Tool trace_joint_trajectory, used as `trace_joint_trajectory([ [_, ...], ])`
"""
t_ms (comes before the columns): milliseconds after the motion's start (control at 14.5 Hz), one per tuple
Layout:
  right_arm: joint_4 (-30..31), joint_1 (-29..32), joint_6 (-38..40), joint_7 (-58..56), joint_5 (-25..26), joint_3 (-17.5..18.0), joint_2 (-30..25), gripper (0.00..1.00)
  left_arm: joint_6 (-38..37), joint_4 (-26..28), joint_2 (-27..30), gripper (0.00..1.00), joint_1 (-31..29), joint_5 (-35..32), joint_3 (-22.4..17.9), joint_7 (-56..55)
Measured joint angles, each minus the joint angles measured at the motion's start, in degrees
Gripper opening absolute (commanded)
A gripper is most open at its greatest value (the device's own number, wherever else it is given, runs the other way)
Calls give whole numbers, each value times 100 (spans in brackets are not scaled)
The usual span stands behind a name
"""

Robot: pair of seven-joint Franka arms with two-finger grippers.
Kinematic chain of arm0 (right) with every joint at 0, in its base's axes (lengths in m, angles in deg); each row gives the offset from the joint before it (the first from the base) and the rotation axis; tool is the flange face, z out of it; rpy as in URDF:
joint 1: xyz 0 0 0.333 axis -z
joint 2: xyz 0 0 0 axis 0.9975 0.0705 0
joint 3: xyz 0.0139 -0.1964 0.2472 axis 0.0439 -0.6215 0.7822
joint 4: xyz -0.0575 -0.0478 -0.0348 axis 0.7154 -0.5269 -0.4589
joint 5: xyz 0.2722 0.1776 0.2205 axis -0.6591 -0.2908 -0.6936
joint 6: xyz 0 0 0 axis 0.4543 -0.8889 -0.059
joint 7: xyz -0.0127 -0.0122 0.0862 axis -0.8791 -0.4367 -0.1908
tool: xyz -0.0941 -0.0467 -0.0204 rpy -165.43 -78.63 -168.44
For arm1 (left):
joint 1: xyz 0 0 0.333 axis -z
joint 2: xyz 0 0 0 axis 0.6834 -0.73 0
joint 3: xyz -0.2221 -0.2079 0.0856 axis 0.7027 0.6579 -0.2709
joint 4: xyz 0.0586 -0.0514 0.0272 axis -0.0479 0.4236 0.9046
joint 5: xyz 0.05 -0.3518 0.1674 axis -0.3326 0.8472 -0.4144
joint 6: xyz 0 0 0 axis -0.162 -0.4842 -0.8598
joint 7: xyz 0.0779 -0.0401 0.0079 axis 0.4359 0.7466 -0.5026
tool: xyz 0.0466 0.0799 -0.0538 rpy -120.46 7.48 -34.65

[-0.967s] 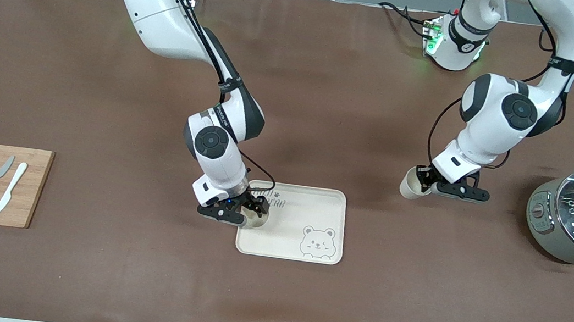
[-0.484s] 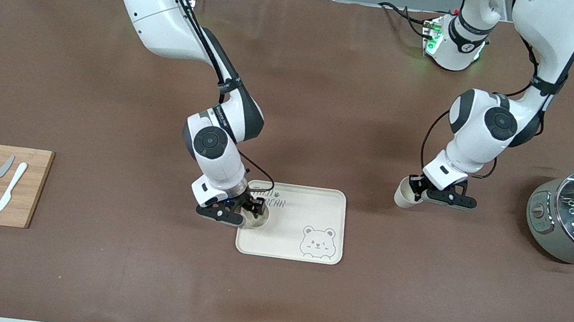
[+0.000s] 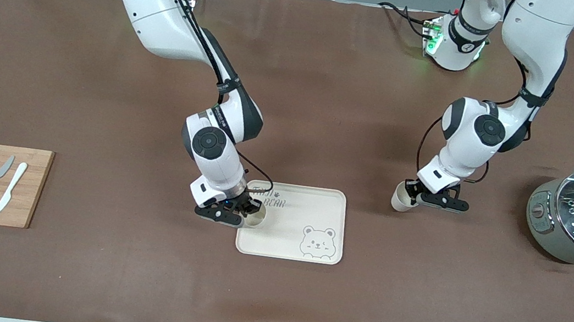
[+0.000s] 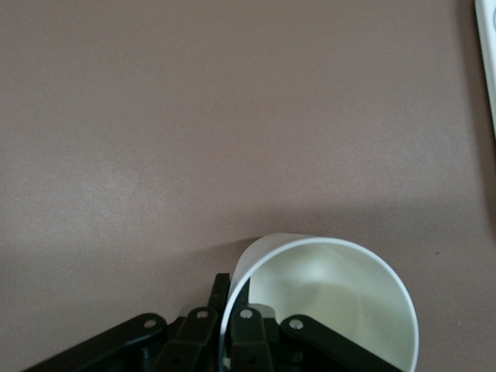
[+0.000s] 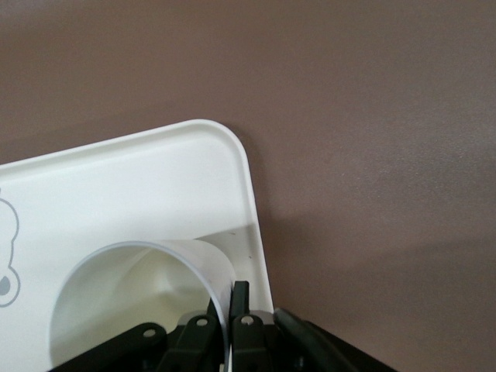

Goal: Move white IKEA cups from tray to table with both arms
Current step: 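Lower the cup beside the pot and open the left gripper, then carry the cup toward the cutting board with the right gripper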

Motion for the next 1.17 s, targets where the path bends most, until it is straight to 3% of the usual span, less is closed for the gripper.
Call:
trace_joint_trajectory([
  [138, 0, 0, 2, 0, 1, 0, 0, 0, 0, 14, 0, 100, 0, 0, 0, 13],
  [484, -85, -2, 104, 5, -15, 9, -15, 0, 1, 22, 10, 100, 1, 0, 0, 67],
  [691, -371, 5, 609, 169, -457, 16, -132, 0, -212, 21, 143, 100, -1, 0, 0, 67],
  [967, -571, 79, 1751, 125, -616, -30, -784, 0, -1388, -2, 803, 100, -8, 6, -6, 1],
  [1175, -557, 513, 2965, -709, -616, -74, -1465, 0, -2385, -138, 1357, 100, -9, 6, -12, -139],
])
